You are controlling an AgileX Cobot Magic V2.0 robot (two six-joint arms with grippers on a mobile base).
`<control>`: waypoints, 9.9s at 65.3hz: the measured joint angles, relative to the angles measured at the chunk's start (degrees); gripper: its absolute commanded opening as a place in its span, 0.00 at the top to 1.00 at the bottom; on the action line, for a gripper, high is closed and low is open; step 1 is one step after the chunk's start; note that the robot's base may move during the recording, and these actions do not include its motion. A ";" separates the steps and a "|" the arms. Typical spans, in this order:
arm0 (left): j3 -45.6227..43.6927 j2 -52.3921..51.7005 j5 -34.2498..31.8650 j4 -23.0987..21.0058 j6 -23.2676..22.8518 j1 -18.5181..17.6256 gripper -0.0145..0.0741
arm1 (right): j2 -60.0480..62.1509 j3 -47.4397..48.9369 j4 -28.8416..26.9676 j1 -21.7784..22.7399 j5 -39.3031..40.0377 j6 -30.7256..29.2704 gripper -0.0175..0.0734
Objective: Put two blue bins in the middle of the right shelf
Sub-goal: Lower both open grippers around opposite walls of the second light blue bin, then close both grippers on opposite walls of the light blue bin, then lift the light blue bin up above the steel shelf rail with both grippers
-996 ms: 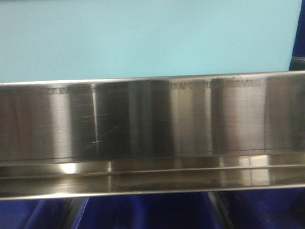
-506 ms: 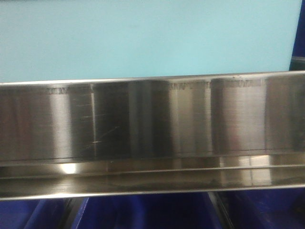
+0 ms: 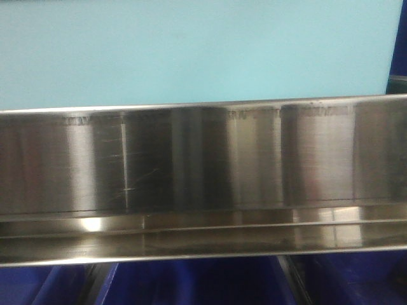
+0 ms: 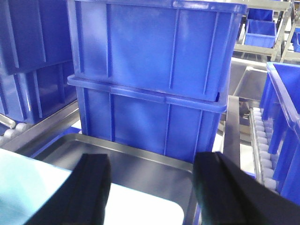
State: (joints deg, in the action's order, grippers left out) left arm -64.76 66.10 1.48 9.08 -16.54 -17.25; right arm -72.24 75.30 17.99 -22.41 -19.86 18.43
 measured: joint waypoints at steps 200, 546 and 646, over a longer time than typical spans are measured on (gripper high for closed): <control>-26.75 19.95 68.69 6.39 -14.96 -7.71 0.41 | -17.45 19.23 -9.21 -1.70 -50.59 8.52 0.49; -28.72 19.32 70.48 5.26 -17.97 -7.61 0.96 | -13.96 21.06 -10.22 -2.39 -53.00 8.73 0.99; -35.44 18.78 67.64 7.62 -16.57 -7.48 0.96 | -13.83 26.73 -6.14 -3.68 -50.32 8.73 0.99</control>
State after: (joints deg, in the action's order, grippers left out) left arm -100.20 84.88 69.12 16.70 -33.11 -24.73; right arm -86.07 102.04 11.85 -26.08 -70.19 27.16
